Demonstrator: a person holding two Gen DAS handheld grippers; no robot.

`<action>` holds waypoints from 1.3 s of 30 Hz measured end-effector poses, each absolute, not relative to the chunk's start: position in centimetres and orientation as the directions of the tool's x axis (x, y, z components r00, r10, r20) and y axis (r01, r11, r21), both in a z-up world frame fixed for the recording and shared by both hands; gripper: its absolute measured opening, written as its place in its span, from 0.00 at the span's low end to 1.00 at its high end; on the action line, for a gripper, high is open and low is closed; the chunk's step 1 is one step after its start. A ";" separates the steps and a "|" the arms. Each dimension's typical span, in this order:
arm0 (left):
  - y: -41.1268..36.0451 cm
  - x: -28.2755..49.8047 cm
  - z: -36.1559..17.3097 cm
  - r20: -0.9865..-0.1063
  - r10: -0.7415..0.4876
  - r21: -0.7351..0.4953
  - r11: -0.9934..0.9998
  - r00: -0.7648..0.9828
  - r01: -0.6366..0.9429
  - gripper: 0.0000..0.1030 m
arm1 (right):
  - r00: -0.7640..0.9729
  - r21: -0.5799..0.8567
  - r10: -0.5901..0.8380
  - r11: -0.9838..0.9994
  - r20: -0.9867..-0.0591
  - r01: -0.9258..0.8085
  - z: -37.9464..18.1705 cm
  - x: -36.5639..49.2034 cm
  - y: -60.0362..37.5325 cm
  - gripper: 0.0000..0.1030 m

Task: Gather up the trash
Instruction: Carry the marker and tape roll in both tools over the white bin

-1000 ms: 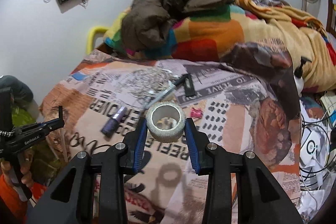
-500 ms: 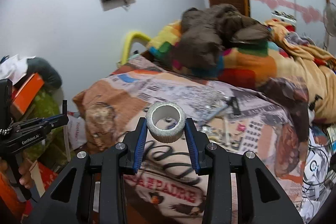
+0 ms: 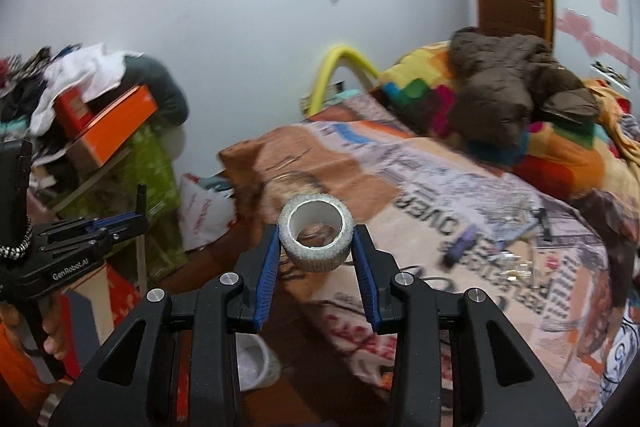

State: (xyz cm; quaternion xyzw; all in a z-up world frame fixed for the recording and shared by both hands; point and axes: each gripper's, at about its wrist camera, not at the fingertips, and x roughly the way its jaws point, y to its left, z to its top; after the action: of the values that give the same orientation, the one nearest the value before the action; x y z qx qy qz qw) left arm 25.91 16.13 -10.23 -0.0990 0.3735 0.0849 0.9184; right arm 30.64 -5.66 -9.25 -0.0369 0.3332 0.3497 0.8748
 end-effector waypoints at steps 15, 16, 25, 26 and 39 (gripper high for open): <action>22.1 17.7 -19.1 -0.772 0.153 -0.138 0.907 0.617 -0.398 0.12 | 0.299 0.173 0.617 0.587 -0.728 -0.791 -15.0 25.3 6.2 0.32; 22.5 17.5 -19.9 -0.779 0.148 -0.147 0.901 0.609 -0.408 0.12 | 0.280 0.173 0.612 0.576 -0.740 -0.799 -15.8 24.9 7.0 0.32; 25.7 14.8 -27.8 -0.844 0.078 -0.264 0.802 0.531 -0.537 0.12 | 0.141 0.203 0.538 0.530 -0.831 -0.824 -22.0 23.6 11.6 0.32; 26.1 14.5 -28.6 -0.849 0.070 -0.275 0.787 0.523 -0.553 0.12 | 0.128 0.207 0.527 0.529 -0.840 -0.823 -22.7 23.5 12.0 0.32; 28.0 14.7 -40.1 -0.928 -0.068 -0.311 0.685 0.367 -0.659 0.12 | -0.072 0.262 0.336 0.565 -0.939 -0.783 -33.5 24.1 16.6 0.32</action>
State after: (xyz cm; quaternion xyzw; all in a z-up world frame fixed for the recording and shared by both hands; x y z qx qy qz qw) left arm 14.67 28.00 -40.10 -0.3447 0.5270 0.1965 0.7516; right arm 24.14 16.55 -33.54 -0.1876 0.5946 0.4272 0.6549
